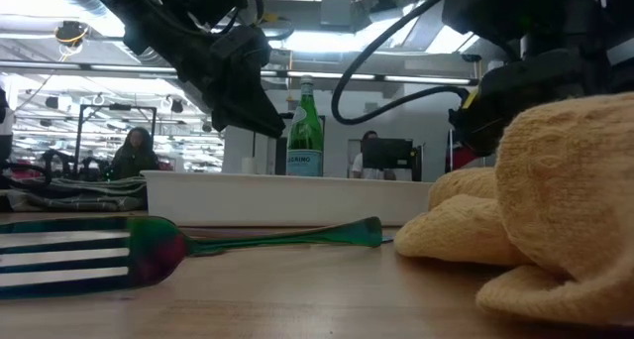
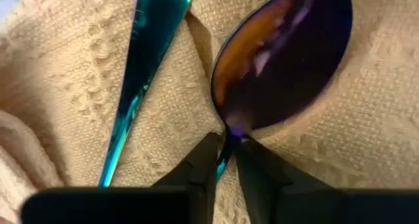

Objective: Sort silverware
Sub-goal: Put the spoon in the silverware tray

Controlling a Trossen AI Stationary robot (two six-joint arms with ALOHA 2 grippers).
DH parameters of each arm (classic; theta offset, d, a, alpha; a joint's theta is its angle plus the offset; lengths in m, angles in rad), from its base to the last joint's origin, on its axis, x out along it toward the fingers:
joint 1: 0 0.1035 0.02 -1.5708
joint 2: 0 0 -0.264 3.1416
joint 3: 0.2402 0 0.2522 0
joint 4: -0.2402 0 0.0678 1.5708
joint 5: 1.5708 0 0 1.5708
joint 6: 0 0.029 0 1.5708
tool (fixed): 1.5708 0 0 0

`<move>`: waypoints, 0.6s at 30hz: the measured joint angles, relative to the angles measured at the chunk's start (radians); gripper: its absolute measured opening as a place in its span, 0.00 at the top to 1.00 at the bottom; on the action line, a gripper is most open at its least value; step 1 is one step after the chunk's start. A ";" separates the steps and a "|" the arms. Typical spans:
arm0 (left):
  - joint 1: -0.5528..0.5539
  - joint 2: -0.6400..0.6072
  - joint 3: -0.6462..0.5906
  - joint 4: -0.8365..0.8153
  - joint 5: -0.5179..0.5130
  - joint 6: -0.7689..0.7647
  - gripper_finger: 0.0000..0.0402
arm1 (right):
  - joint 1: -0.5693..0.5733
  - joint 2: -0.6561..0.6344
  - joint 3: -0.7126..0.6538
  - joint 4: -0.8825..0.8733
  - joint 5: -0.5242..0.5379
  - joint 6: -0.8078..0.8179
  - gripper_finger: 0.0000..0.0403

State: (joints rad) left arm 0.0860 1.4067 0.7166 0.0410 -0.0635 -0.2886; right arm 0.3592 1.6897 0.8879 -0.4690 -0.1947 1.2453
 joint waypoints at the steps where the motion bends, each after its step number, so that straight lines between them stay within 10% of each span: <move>1: 0.000 0.000 0.000 0.000 0.000 0.000 0.78 | 0.000 0.001 0.005 -0.001 0.000 0.000 0.90; 18: 0.000 0.000 0.000 0.001 0.000 0.000 0.78 | 0.001 0.002 0.082 -0.003 -0.007 -0.011 0.98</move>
State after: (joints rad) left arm 0.0860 1.4067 0.7166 0.0418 -0.0631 -0.2886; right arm 0.3599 1.6917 0.9702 -0.4721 -0.2020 1.2340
